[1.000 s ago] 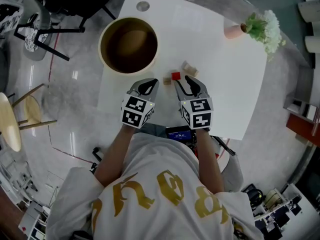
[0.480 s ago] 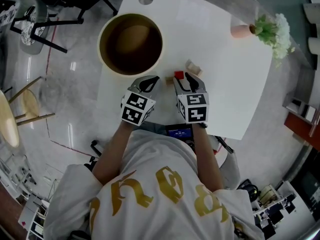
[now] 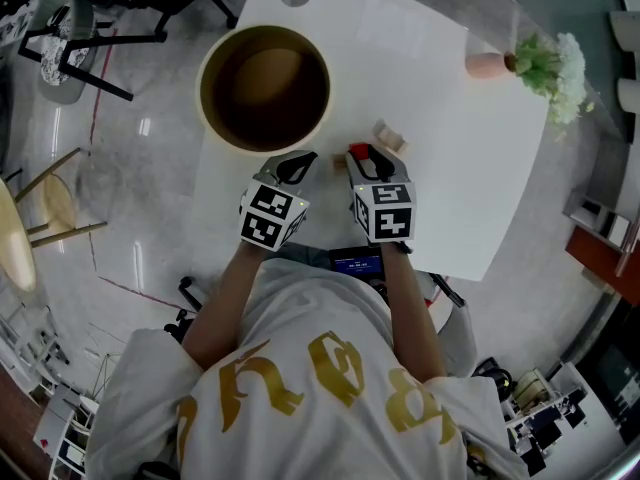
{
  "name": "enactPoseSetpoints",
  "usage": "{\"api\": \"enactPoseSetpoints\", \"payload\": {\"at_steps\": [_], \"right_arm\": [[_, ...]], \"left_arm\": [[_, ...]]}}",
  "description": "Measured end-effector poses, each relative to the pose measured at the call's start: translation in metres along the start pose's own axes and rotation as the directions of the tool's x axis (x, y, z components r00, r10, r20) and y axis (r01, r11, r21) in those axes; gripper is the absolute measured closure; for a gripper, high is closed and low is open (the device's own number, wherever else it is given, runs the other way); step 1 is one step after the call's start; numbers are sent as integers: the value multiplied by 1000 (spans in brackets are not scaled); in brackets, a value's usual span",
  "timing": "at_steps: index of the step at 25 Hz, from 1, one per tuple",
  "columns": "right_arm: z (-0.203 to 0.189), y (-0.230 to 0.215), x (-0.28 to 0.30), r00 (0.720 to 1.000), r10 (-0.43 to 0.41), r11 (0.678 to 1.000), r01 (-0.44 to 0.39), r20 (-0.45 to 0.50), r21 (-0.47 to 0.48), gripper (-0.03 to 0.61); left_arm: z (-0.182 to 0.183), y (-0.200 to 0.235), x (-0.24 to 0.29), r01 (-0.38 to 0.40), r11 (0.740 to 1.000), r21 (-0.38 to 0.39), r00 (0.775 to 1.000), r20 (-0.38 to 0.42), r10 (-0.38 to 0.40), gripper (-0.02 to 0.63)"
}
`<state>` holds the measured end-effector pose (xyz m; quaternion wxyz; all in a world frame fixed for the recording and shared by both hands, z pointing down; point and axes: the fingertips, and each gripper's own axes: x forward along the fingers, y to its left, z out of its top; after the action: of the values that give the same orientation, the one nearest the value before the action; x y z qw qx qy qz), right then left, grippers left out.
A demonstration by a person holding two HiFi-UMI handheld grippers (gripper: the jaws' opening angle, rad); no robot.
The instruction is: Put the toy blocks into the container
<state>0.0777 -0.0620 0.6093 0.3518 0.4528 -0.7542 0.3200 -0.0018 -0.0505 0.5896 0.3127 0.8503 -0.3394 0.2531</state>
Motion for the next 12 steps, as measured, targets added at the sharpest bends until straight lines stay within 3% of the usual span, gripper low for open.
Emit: {"api": "enactPoseSetpoints", "payload": {"at_steps": [12], "right_arm": [[2, 3, -5, 1000, 2, 1000, -2, 9, -18, 406]], "left_arm": [[5, 0, -6, 8, 1000, 11, 1000, 23, -8, 612]]}}
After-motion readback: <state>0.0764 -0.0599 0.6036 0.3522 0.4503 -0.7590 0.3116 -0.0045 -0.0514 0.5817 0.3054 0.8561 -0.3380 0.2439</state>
